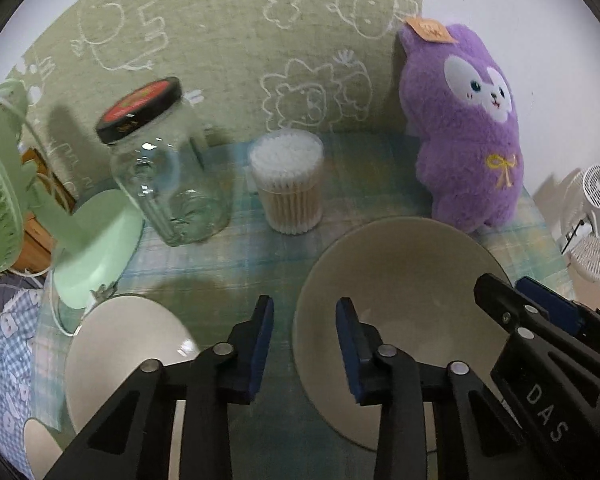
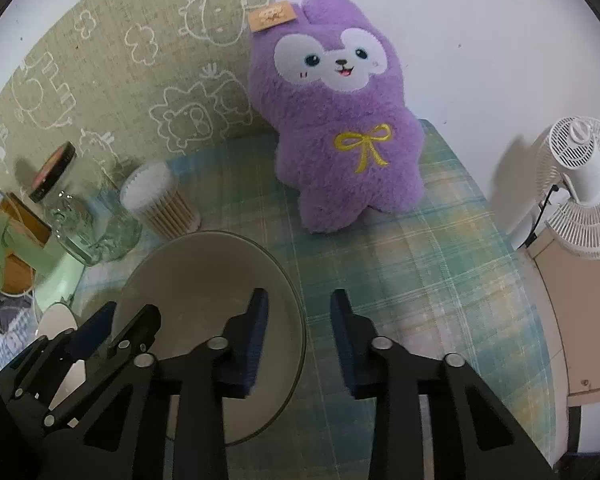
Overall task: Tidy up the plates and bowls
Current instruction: 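Move both grippers to the grey-green bowl rim and close them, then lift the held bowl and carry it toward the plate stack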
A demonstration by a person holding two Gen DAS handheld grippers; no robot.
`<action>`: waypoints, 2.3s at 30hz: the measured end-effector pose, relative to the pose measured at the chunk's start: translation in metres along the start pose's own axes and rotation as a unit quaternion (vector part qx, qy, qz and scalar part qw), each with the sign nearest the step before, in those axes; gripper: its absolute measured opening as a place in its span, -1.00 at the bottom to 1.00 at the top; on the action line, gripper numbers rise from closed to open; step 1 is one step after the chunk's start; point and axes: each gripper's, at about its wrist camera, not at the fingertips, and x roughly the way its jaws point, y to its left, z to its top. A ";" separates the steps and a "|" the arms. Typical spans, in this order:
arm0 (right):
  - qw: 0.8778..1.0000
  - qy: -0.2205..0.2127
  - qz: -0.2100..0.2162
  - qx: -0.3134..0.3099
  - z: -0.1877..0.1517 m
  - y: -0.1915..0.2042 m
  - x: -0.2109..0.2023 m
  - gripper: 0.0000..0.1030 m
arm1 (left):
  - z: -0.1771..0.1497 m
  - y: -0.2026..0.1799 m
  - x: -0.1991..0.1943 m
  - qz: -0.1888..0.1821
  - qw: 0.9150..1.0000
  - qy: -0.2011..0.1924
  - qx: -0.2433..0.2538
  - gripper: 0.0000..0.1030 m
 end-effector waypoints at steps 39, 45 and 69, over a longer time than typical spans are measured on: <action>0.999 -0.024 -0.020 -0.008 -0.089 0.044 -0.137 -0.70 | -0.077 0.035 -0.131 -0.015 0.999 -0.030 0.004 -0.70; 0.999 -0.025 -0.018 -0.012 -0.139 0.065 -0.168 -0.70 | -0.120 0.056 -0.161 -0.012 0.999 -0.030 0.003 -0.70; 0.999 0.019 -0.017 -0.038 -0.303 0.110 -0.189 -0.70 | -0.273 0.116 -0.190 -0.011 1.000 0.021 -0.018 -0.70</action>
